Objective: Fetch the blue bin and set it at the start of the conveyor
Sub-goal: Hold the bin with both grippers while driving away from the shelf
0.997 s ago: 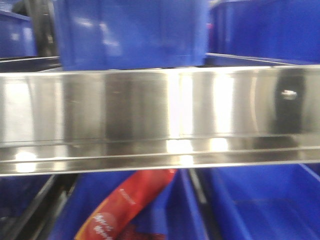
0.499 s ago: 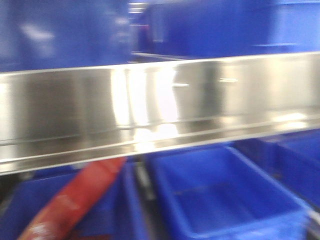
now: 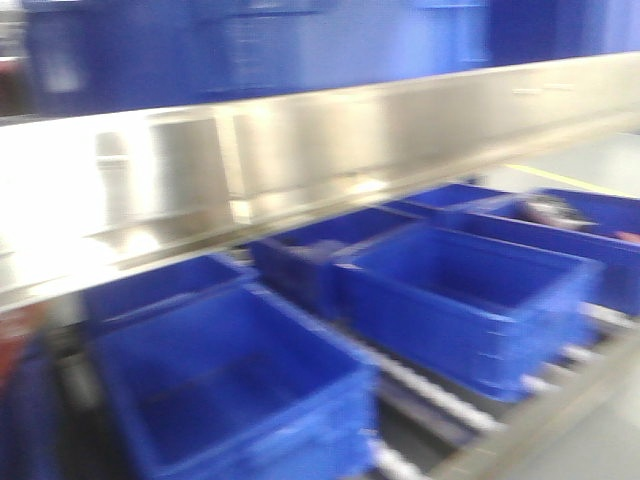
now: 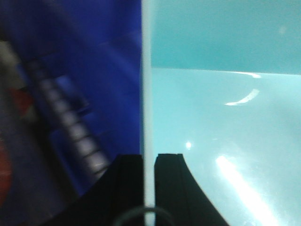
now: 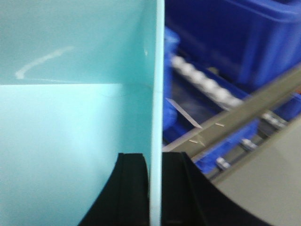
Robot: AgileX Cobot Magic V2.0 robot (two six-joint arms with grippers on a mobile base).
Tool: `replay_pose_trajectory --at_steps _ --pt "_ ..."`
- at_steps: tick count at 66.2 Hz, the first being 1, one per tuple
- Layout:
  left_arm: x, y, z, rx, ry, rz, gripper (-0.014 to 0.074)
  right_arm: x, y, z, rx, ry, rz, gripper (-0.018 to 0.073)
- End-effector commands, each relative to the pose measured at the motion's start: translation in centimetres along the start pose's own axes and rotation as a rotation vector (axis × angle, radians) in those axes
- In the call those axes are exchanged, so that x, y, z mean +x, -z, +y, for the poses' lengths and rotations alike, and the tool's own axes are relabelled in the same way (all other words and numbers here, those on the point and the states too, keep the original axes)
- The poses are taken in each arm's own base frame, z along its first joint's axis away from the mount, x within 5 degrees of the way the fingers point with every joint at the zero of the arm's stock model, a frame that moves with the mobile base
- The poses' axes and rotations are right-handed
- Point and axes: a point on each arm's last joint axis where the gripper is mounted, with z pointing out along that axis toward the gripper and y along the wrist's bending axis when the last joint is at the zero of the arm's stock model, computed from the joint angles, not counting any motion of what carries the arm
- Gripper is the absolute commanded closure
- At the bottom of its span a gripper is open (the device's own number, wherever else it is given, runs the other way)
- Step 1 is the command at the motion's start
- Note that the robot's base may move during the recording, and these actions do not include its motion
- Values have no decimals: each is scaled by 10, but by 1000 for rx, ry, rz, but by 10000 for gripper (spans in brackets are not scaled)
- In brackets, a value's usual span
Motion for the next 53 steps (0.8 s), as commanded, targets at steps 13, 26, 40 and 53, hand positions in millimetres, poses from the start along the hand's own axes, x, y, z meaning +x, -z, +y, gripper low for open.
replay_pose_trajectory --at_steps 13,26,40,53 --pt "-6 9 -2 31 -2 -53 708 -6 8 -3 10 21 -56 718" --pt "-6 9 -2 31 -2 -53 708 -7 8 -4 21 28 -62 718" --pt "-6 9 -2 31 -2 -53 708 -7 8 -4 22 28 -60 718" --pt "-6 9 -2 31 -2 -53 708 -5 8 -5 30 28 -45 718"
